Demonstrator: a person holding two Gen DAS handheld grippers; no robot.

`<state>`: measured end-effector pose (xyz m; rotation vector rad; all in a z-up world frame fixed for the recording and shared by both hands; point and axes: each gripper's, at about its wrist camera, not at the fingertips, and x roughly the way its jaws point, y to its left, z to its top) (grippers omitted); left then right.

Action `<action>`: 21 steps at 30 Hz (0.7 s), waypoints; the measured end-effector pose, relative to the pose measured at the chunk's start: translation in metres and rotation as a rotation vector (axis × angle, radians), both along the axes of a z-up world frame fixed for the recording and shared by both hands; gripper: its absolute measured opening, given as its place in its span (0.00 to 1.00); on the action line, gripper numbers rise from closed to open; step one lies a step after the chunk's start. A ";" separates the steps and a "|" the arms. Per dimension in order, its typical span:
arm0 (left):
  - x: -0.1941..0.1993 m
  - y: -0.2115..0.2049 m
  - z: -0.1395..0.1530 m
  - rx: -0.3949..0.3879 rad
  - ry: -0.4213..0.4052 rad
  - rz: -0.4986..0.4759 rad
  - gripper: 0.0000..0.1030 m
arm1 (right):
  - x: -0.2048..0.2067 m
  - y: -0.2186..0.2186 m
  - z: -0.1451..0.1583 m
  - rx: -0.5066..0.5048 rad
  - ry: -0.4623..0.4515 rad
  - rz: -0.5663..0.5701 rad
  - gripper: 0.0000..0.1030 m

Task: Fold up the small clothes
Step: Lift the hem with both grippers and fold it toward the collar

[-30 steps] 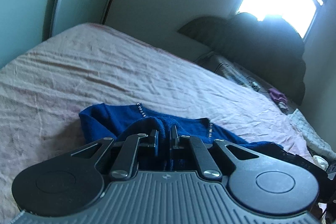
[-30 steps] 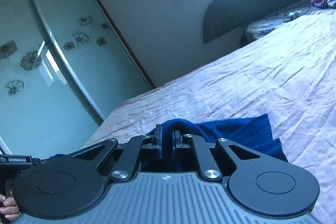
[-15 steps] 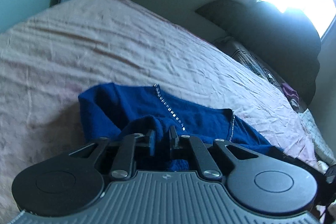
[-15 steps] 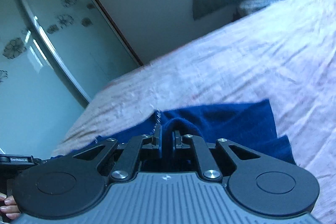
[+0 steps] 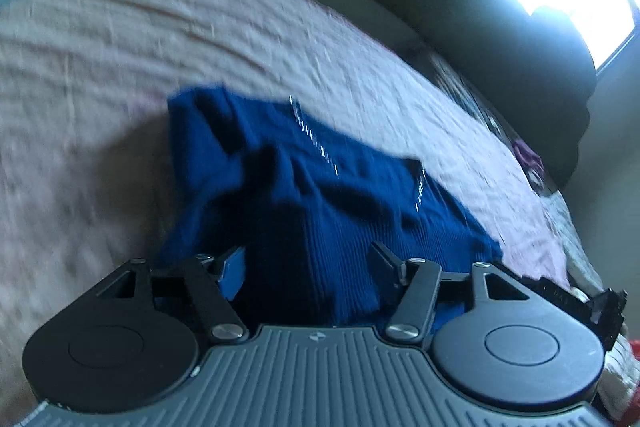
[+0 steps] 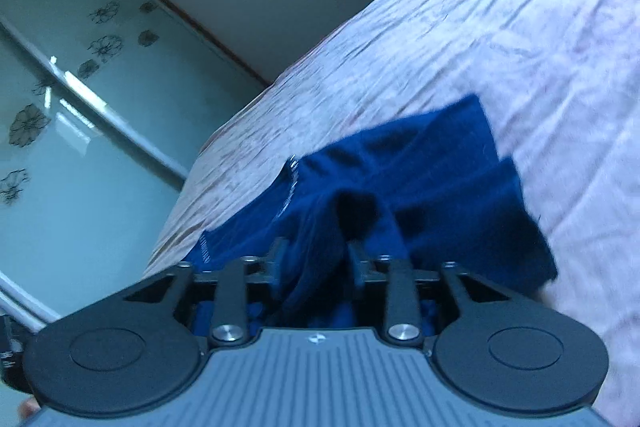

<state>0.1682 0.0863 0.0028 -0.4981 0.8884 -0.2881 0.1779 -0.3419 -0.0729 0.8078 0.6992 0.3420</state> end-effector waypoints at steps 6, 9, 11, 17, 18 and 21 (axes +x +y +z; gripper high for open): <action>-0.006 -0.003 0.000 0.029 -0.022 -0.008 0.11 | -0.001 0.026 0.012 -0.143 -0.026 0.084 0.21; -0.009 -0.003 0.010 0.035 -0.047 -0.020 0.09 | -0.004 0.028 0.020 -0.152 -0.056 0.107 0.13; -0.011 -0.002 0.021 0.041 -0.076 -0.026 0.09 | -0.004 0.023 0.028 -0.122 -0.089 0.102 0.13; 0.006 -0.005 0.043 0.057 -0.147 -0.013 0.09 | 0.011 0.012 0.047 -0.079 -0.147 0.056 0.12; 0.011 -0.007 0.045 0.068 -0.159 -0.008 0.09 | 0.015 0.011 0.048 -0.076 -0.154 0.044 0.12; 0.027 -0.006 0.051 0.072 -0.172 0.019 0.09 | 0.027 0.008 0.051 -0.083 -0.170 0.004 0.12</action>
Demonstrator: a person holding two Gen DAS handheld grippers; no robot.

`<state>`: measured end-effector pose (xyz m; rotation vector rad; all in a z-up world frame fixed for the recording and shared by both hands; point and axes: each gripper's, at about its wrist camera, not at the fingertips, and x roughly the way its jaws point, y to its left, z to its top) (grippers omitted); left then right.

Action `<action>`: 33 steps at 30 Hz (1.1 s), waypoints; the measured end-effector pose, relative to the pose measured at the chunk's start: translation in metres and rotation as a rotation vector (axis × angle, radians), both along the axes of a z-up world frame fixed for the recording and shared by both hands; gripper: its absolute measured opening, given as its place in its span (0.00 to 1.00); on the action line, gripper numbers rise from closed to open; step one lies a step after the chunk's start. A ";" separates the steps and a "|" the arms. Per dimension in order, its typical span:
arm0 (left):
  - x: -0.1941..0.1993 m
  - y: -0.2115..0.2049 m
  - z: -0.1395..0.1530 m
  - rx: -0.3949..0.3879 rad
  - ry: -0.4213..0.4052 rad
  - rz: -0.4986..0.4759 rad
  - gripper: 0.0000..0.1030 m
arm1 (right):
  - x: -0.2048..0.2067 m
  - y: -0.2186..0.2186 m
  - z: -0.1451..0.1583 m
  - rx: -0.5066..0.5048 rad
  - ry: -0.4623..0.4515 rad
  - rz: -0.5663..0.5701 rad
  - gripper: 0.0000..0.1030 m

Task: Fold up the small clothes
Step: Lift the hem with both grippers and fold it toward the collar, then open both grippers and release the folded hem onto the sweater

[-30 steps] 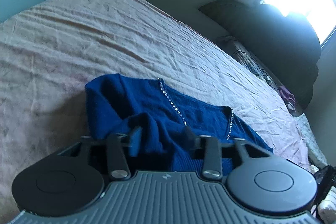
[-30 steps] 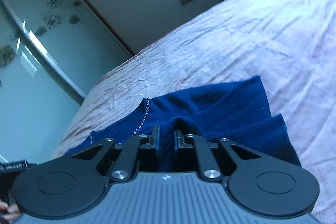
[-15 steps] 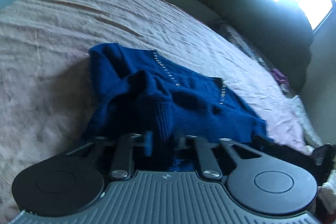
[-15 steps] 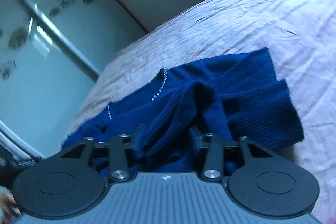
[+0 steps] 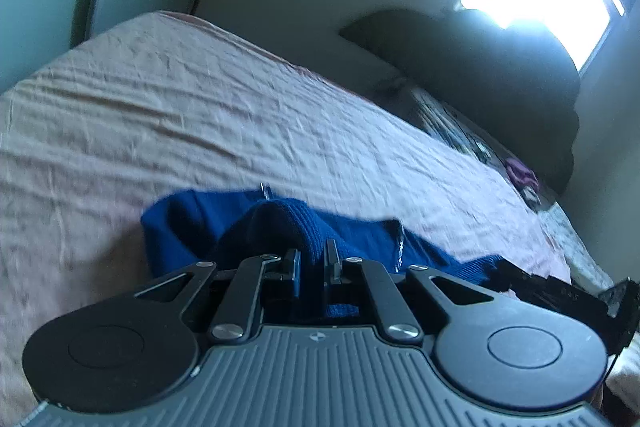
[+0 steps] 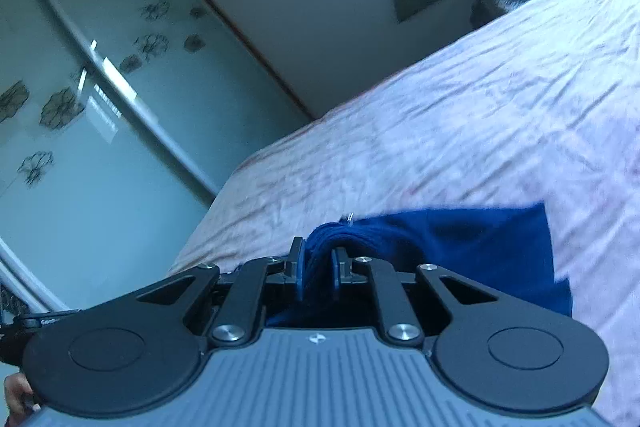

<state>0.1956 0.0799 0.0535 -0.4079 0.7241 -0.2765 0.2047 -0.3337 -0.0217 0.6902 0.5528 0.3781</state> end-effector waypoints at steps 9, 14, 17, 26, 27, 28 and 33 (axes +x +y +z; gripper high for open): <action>0.062 -0.003 -0.020 0.034 0.036 0.081 0.09 | 0.055 -0.001 -0.017 0.023 0.047 -0.064 0.12; 0.087 -0.006 -0.043 0.061 0.095 0.106 0.26 | 0.082 0.008 -0.036 -0.044 0.129 -0.062 0.13; 0.084 -0.001 -0.045 0.072 0.065 0.143 0.34 | 0.085 0.011 -0.041 -0.090 0.171 -0.057 0.16; 0.058 -0.010 -0.018 0.220 -0.068 0.156 0.73 | 0.046 0.021 0.004 -0.309 -0.078 -0.119 0.57; 0.059 -0.016 -0.019 0.232 -0.057 0.118 0.73 | 0.049 0.025 0.004 -0.311 -0.081 -0.063 0.57; 0.062 -0.023 -0.023 0.248 -0.038 0.077 0.73 | 0.054 0.032 0.002 -0.319 -0.060 0.018 0.56; 0.072 -0.037 -0.052 0.337 0.047 0.034 0.73 | 0.080 0.052 -0.029 -0.405 0.096 0.088 0.55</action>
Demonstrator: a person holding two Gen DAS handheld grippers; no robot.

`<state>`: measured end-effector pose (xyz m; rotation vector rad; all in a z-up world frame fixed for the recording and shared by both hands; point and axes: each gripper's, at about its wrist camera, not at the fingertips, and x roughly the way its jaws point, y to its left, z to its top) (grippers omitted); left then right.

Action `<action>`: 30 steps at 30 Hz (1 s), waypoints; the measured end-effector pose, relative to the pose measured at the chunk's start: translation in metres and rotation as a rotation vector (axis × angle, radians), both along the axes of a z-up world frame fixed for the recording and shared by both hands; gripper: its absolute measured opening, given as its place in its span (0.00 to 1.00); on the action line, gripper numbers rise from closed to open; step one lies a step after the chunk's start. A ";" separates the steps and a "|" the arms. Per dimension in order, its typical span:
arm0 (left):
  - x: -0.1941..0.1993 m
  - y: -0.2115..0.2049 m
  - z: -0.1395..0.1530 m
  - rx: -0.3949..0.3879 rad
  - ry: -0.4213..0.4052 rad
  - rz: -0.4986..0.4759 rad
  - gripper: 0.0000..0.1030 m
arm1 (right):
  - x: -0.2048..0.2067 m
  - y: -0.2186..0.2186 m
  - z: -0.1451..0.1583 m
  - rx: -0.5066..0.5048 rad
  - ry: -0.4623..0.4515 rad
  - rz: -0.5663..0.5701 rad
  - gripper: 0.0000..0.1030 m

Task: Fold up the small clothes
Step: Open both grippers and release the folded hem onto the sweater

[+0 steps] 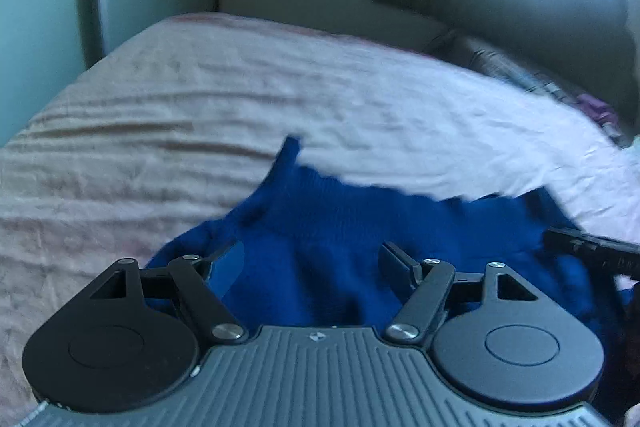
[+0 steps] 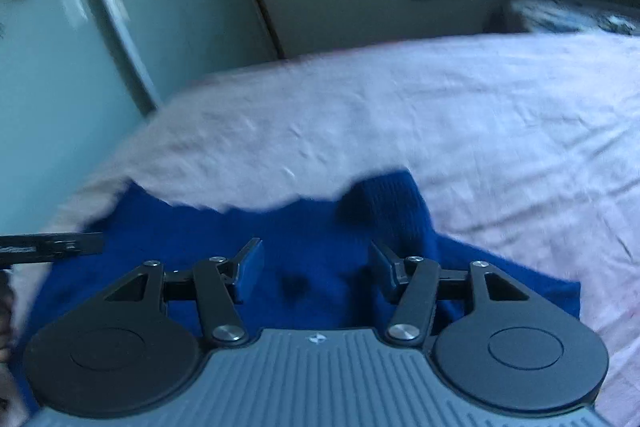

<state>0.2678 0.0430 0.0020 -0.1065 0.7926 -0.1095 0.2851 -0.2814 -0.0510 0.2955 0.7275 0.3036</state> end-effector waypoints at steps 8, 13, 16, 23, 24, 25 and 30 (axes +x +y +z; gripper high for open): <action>-0.025 0.031 0.005 -0.015 -0.001 0.058 0.74 | -0.032 0.002 0.022 -0.116 -0.073 -0.072 0.71; -0.058 0.027 0.002 -0.024 0.009 0.006 0.79 | -0.064 0.034 0.018 -0.211 -0.124 0.138 0.79; -0.077 0.029 -0.007 0.027 0.009 0.029 0.81 | -0.063 0.045 -0.001 -0.356 -0.088 0.119 0.80; -0.117 0.041 -0.005 0.012 -0.031 0.088 0.85 | -0.100 0.043 0.017 -0.265 -0.158 0.054 0.82; -0.120 0.040 -0.005 0.025 -0.036 0.087 0.85 | -0.103 0.046 0.014 -0.275 -0.158 0.074 0.83; -0.123 0.038 -0.006 0.044 -0.041 0.088 0.85 | -0.103 0.050 0.009 -0.301 -0.142 0.087 0.83; -0.132 0.033 -0.009 0.111 -0.066 0.098 0.86 | -0.112 0.046 0.010 -0.253 -0.096 -0.001 0.83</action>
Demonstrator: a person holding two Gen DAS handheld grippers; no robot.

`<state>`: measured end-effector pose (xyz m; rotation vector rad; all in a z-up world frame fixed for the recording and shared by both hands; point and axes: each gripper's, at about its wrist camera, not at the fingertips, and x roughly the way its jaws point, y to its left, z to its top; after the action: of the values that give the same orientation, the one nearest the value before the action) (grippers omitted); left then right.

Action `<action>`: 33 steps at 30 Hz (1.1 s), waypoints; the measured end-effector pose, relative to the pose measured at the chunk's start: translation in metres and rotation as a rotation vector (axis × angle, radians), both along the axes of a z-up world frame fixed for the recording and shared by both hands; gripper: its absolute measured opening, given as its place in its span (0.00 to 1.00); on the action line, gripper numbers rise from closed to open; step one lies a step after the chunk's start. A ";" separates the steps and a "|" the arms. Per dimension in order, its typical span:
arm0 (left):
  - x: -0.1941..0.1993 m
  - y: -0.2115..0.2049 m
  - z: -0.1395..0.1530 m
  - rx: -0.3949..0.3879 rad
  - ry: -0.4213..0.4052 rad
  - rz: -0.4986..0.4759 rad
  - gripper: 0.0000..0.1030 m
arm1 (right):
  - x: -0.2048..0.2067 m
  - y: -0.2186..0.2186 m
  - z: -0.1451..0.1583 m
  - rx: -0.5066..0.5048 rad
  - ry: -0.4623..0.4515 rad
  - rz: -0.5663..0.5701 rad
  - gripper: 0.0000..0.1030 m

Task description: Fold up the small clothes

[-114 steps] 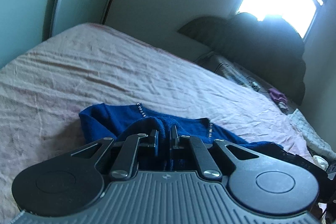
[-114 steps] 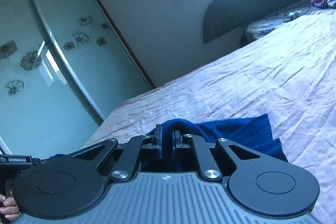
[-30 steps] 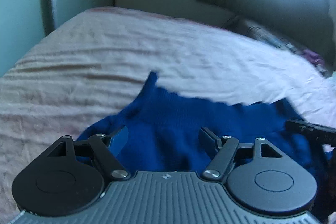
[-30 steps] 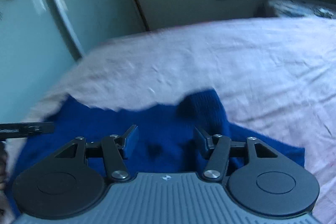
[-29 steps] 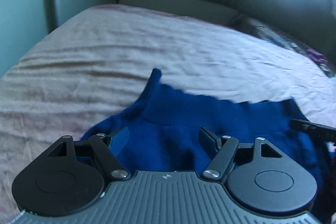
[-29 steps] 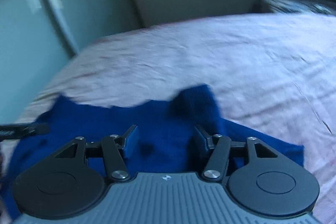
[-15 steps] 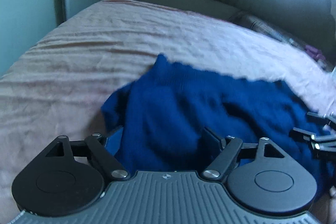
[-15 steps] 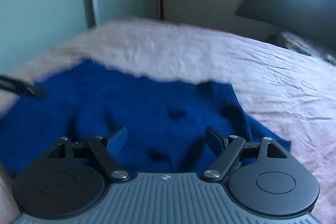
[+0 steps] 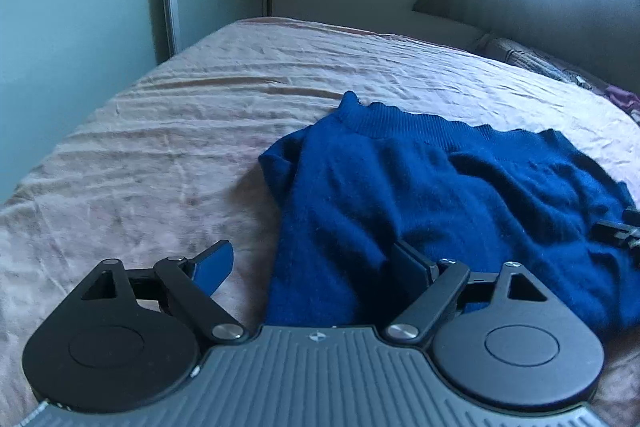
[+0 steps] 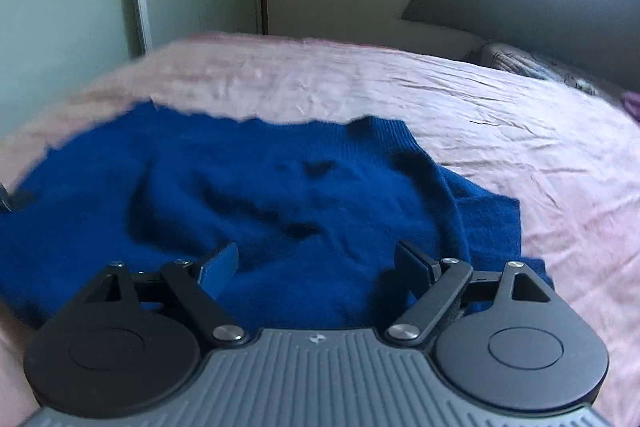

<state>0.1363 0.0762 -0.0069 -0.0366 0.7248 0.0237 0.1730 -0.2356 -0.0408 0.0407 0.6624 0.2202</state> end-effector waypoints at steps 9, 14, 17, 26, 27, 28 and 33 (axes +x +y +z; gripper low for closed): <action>-0.009 0.003 -0.006 -0.002 0.001 0.029 0.92 | -0.014 0.017 -0.004 -0.025 0.042 0.030 0.83; -0.015 0.005 -0.016 -0.014 0.011 0.046 0.96 | -0.024 0.016 -0.008 -0.013 0.033 0.010 0.88; -0.019 0.006 -0.019 -0.004 0.001 0.050 0.99 | -0.026 0.016 -0.015 -0.021 0.012 -0.004 0.93; -0.024 0.007 -0.024 -0.003 -0.026 0.054 1.00 | -0.030 0.013 -0.023 -0.012 -0.027 -0.010 0.96; -0.024 0.007 -0.024 -0.004 -0.029 0.055 1.00 | -0.031 0.013 -0.023 -0.014 -0.030 -0.010 0.96; -0.025 0.007 -0.024 -0.005 -0.033 0.057 1.00 | -0.031 0.014 -0.023 -0.016 -0.031 -0.011 0.96; -0.030 0.007 -0.024 -0.014 -0.053 0.056 0.94 | -0.030 0.017 -0.023 -0.033 -0.032 -0.012 0.99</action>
<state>0.1064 0.0828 -0.0309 -0.0704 0.6707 0.0715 0.1428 -0.2184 -0.0639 0.0092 0.6336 0.1977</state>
